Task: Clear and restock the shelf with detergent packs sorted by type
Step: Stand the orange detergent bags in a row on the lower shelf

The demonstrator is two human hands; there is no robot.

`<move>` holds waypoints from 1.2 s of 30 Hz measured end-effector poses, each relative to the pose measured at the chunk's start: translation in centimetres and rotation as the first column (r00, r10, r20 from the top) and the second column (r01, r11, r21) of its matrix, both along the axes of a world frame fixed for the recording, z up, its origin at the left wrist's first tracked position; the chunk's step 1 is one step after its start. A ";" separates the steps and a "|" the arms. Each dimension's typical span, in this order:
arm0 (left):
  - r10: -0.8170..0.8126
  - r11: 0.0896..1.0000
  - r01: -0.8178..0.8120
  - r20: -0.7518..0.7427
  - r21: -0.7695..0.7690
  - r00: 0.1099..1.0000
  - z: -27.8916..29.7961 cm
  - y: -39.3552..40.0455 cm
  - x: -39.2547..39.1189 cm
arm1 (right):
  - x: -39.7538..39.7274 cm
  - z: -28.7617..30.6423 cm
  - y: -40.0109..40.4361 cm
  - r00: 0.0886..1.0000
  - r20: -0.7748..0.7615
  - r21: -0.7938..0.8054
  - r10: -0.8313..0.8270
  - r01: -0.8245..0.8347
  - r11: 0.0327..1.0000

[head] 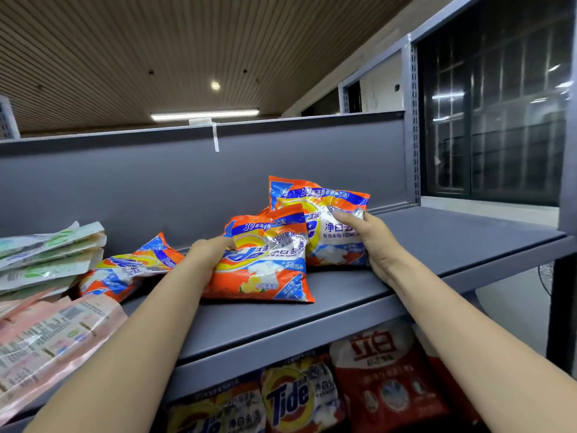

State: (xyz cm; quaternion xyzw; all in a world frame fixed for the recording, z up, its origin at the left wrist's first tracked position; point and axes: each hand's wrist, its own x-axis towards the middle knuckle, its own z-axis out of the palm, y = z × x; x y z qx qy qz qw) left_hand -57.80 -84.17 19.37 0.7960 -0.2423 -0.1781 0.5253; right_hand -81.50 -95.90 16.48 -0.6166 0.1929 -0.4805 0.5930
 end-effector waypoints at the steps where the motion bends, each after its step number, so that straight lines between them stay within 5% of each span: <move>1: -0.014 1.000 0.013 -0.050 -0.018 0.999 0.0 0.0 0.1 | 0.2 0.0 0.0 0.999 -0.013 0.005 -0.040 0.041 0.999; 4: 0.027 0.996 -0.030 -0.046 -0.088 0.999 -0.3 0.1 0.0 | 1.0 0.2 0.0 0.973 -0.042 -0.008 -0.228 0.228 0.974; 7: 0.169 0.982 -0.141 0.248 -0.126 0.954 -0.8 0.9 -1.0 | 1.6 0.5 0.9 0.845 -0.160 -0.248 -0.510 0.466 0.850; 10: 0.290 0.952 -0.226 0.378 -0.205 0.879 -0.9 2.6 -2.5 | 1.5 0.6 2.4 0.733 -0.201 -0.359 -0.650 0.562 0.745; 25: 0.663 0.704 -0.397 0.344 -0.589 0.665 -2.1 11.4 -11.1 | -6.8 -1.1 9.5 0.613 0.158 -0.294 -0.774 0.778 0.556; 32: 0.684 0.592 -0.311 0.259 -0.744 0.681 -7.0 15.7 -13.3 | -9.6 -3.4 10.6 0.643 0.297 -0.192 -0.706 0.764 0.616; 36: 0.655 0.658 -0.281 0.347 -0.698 0.671 -11.4 17.2 -15.0 | -9.9 -6.9 10.8 0.721 0.234 -0.271 -0.652 0.692 0.669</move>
